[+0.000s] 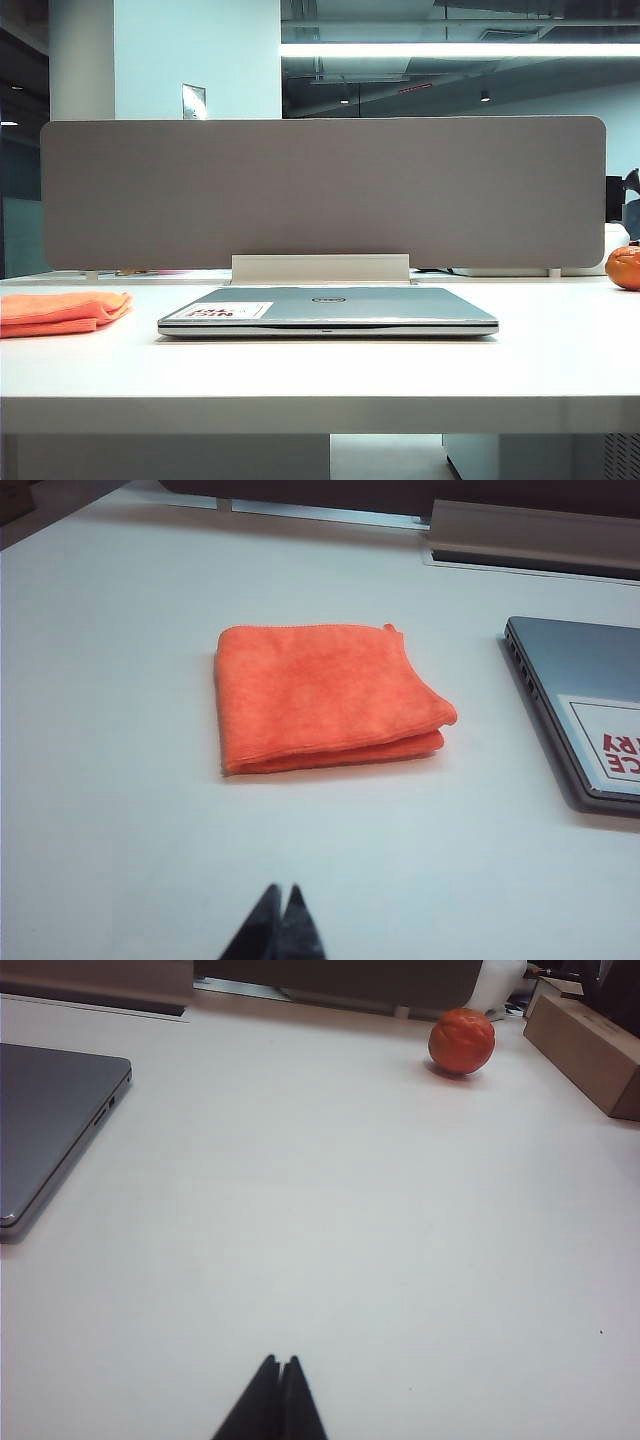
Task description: Pick up the orange rag and put it over the laptop.
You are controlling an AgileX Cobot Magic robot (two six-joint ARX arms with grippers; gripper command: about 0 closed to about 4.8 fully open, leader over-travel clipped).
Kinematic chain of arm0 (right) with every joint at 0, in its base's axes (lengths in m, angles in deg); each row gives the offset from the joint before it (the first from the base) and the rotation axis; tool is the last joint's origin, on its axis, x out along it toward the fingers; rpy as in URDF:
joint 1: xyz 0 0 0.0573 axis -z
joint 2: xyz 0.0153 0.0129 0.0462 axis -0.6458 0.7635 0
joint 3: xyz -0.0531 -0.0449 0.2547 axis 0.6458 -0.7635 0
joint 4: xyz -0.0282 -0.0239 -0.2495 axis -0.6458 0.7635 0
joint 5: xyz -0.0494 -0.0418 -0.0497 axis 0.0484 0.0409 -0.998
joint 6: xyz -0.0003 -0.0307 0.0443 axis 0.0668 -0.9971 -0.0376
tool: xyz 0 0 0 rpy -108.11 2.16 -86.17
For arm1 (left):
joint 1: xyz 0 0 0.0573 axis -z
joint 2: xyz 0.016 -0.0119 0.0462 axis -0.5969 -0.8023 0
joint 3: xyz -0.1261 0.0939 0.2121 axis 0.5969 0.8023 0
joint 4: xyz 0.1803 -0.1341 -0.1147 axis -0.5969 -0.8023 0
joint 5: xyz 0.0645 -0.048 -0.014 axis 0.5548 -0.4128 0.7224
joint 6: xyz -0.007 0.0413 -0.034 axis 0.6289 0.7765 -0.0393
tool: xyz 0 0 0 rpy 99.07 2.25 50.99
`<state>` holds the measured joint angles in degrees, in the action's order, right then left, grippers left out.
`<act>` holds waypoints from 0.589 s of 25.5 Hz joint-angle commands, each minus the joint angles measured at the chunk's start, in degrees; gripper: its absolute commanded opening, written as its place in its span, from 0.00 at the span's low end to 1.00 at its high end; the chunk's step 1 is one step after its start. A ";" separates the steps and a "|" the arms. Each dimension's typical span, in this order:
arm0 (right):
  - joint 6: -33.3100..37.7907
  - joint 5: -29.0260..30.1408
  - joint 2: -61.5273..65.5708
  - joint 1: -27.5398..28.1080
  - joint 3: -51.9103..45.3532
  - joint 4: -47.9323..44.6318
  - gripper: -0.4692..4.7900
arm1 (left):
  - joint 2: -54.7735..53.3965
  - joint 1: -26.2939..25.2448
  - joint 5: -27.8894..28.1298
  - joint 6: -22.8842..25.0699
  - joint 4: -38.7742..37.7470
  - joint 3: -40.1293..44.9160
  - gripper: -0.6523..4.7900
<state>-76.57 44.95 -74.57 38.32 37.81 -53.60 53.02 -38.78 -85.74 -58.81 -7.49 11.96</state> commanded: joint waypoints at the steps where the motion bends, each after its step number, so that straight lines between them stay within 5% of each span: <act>1: -0.28 -0.33 -0.04 -0.07 -0.17 -0.66 0.08 | -0.02 -0.09 -0.33 0.00 -0.28 0.24 0.11; 9: 0.59 -0.28 -0.04 -0.09 -0.17 -1.60 0.08 | -0.02 -0.09 -0.39 -0.02 -0.22 0.24 0.11; 15: 16.63 7.80 -0.09 -0.11 -0.17 -3.52 0.08 | -0.02 -0.09 -0.42 -0.04 -0.24 0.24 0.11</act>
<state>-65.53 49.10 -74.57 38.29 37.81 -55.83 53.02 -38.78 -85.77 -58.81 -7.47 11.96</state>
